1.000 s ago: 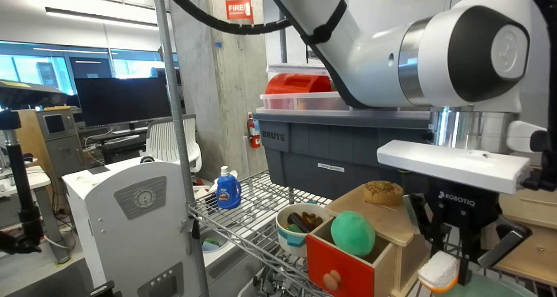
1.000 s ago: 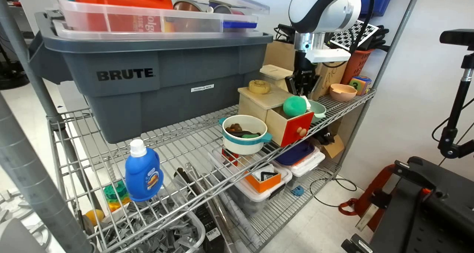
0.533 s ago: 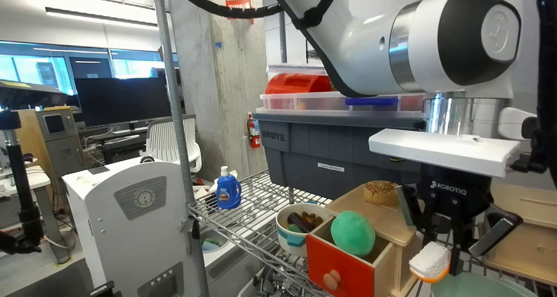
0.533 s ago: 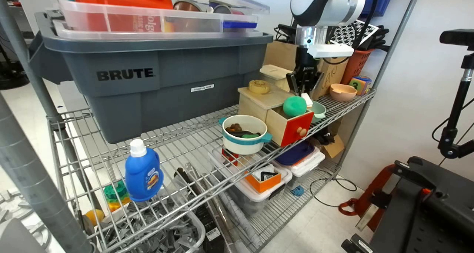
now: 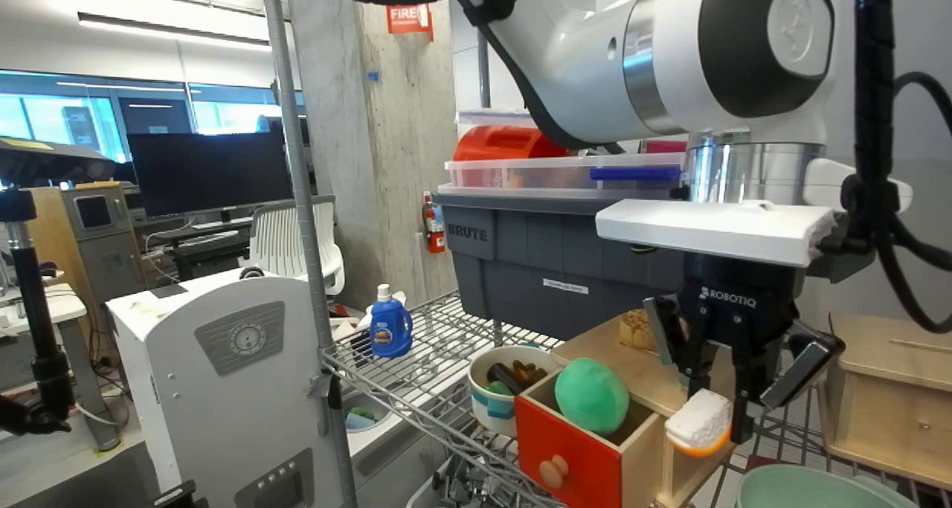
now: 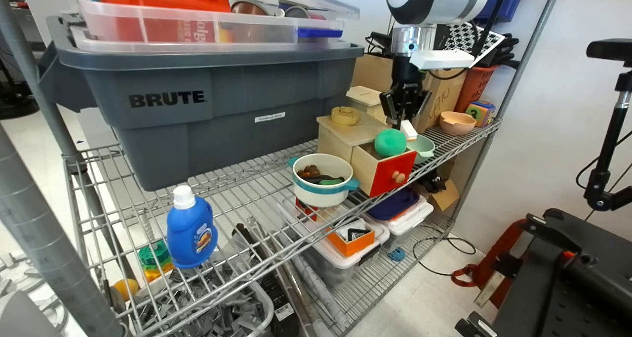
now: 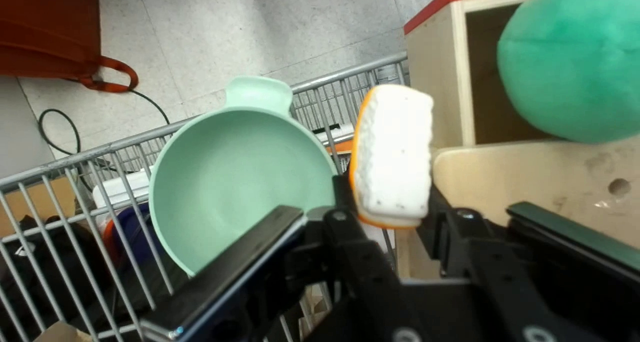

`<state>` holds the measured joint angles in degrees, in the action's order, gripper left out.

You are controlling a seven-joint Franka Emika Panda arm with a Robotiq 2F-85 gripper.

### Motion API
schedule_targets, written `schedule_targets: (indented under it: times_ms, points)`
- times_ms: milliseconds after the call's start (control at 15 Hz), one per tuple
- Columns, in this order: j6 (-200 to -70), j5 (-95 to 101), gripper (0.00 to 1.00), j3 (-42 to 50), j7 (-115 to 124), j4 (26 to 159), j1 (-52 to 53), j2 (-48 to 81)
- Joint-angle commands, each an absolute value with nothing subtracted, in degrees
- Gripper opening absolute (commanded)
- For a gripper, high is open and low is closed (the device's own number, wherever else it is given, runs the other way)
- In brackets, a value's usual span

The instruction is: Put the apple slice in the white pot.

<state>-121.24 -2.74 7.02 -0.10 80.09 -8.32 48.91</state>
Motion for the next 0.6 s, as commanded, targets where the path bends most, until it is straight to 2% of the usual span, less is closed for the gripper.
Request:
schedule_targets:
  times_ms: [0,533]
  points:
    - [-123.76,-0.66,0.08,6.56,0.49,86.60,-6.75,43.63]
    - [-124.70,0.90,0.08,6.18,0.66,91.69,-4.83,38.71]
